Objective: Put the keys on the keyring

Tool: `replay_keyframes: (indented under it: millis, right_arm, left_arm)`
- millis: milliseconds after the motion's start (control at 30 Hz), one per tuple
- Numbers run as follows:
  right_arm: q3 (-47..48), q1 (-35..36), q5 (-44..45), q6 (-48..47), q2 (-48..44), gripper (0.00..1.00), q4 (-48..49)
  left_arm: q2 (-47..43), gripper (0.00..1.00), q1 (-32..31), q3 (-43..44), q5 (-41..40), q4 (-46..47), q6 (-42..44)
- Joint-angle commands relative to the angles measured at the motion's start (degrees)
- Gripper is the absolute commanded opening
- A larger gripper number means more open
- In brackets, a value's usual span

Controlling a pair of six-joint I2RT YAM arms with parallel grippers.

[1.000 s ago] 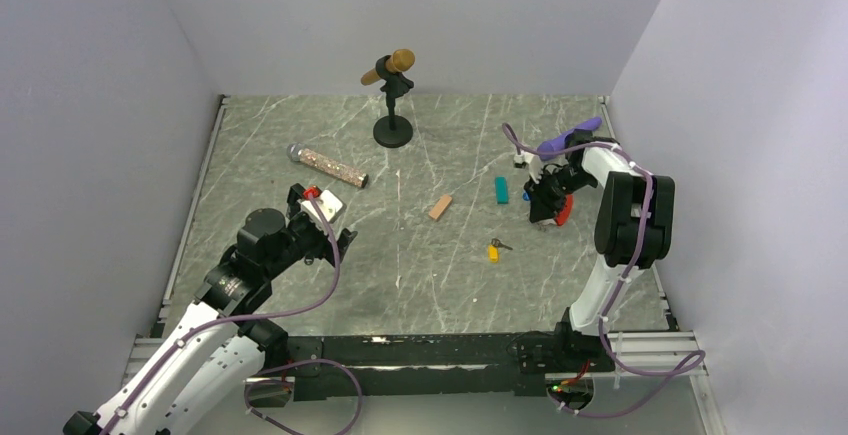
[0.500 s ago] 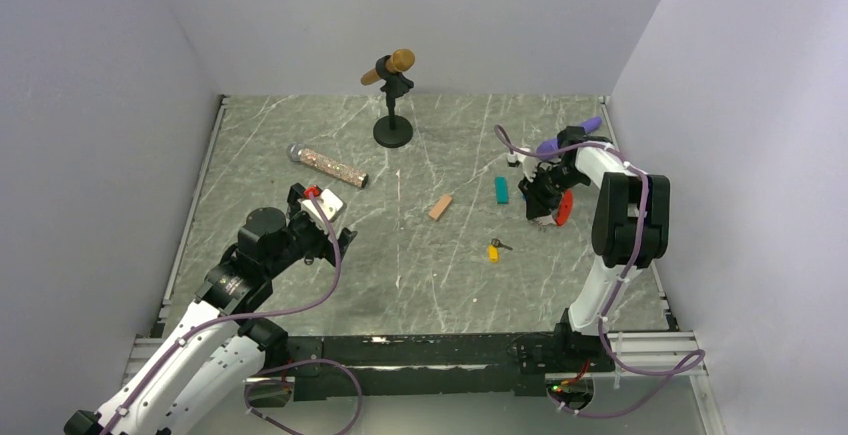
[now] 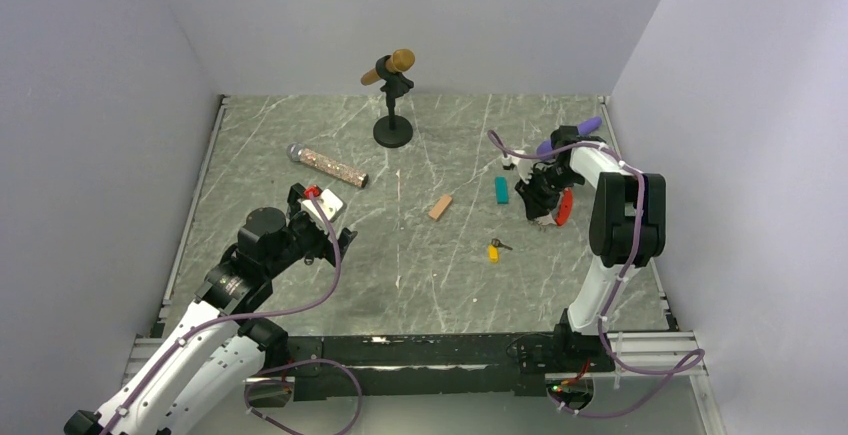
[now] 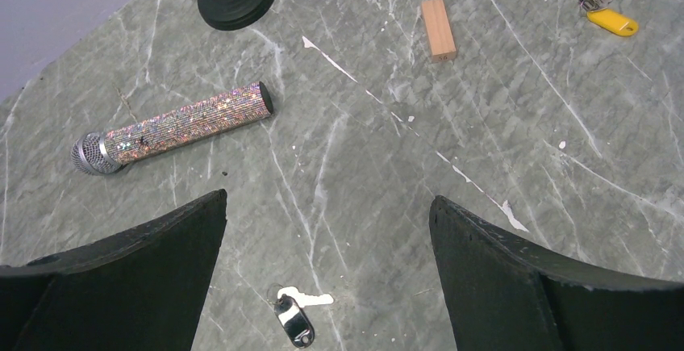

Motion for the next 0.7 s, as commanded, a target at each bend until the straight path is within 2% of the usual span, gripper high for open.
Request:
replay_keyframes:
  millis: [0, 267, 667]
  right_arm:
    - [-0.14, 0.46, 1.76, 0.37, 0.57, 0.27, 0.67]
    - [-0.07, 0.85, 2.28, 0.37, 0.93, 0.23, 0.42]
    - [0.67, 1.06, 1.92, 0.24, 1.39, 0.08, -0.51]
  left_arm:
    - [-0.32, 0.99, 0.34, 1.96, 1.10, 1.37, -0.45]
    - [-0.45, 0.99, 0.36, 1.99, 1.05, 1.37, -0.45]
    - [-0.52, 0.99, 0.34, 1.95, 1.04, 1.32, -0.45]
